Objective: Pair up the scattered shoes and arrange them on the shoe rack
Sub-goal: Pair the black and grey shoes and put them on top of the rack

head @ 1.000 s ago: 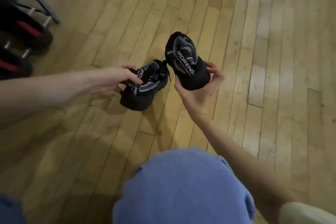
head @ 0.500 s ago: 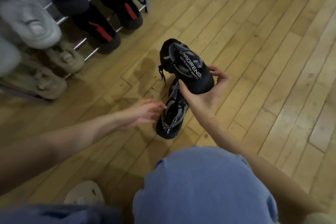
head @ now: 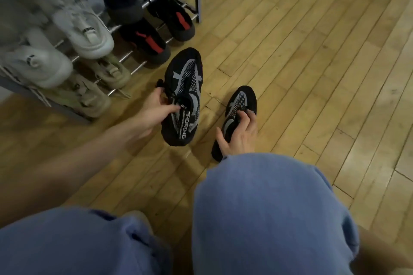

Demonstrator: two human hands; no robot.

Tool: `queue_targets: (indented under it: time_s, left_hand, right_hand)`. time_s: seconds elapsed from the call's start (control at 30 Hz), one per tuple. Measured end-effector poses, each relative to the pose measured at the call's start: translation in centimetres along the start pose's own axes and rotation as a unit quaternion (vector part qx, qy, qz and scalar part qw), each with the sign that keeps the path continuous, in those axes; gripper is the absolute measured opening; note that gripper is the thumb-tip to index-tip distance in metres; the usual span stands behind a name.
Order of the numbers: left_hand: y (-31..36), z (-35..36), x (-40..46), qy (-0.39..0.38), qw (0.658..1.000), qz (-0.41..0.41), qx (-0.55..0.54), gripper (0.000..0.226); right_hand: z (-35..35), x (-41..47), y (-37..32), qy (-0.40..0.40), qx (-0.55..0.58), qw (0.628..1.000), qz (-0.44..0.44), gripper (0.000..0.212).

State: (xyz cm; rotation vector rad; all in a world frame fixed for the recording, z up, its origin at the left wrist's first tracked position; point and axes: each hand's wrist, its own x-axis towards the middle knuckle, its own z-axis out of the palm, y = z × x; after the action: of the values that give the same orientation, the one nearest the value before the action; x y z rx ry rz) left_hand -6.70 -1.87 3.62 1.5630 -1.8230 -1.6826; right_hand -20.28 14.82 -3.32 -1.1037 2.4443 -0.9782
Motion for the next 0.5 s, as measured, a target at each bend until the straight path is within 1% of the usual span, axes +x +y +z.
queue_targets:
  time_s: [0.03,0.07,0.1,0.17,0.23,0.3,0.33,0.43,0.5]
  left_hand:
    - [0.0,-0.4,-0.3,0.006,0.999,0.018,0.028,0.062]
    - [0.0,-0.8,-0.6,0.009,0.998,0.030,0.048,0.063]
    - [0.0,-1.2,-0.8,0.009,0.998,0.037,0.055,0.062]
    - [0.2,-2.0,-1.2,0.007,0.998,0.046,0.051,0.061]
    - [0.8,-2.6,-1.6,0.009,0.997,0.059,0.043,0.061]
    - [1.8,-3.1,-2.2,0.017,0.996,0.077,0.039,0.061]
    - [2.5,-3.4,-2.5,0.022,0.995,0.089,0.038,0.060]
    - [4.8,-4.6,-3.3,0.032,0.990,0.127,0.041,0.055]
    - [6.5,-5.5,-3.9,0.035,0.986,0.162,0.035,0.051]
  right_hand:
    - [0.6,0.1,0.2,-0.039,-0.067,0.994,0.075,0.091]
    - [1.1,0.2,0.3,-0.093,-0.117,0.979,0.137,0.105]
    - [1.4,0.5,0.3,-0.136,-0.143,0.963,0.182,0.115]
    - [2.0,1.2,0.1,-0.168,-0.137,0.944,0.248,0.121]
    - [2.3,1.9,-0.2,-0.161,-0.099,0.937,0.294,0.121]
    - [2.2,2.7,-0.5,-0.142,-0.042,0.941,0.304,0.115]
    - [1.9,3.3,-0.7,-0.126,0.004,0.945,0.303,0.110]
    - [0.0,6.6,-2.4,-0.051,0.179,0.943,0.277,0.096]
    - [-1.8,8.9,-4.6,0.010,0.245,0.942,0.228,0.093]
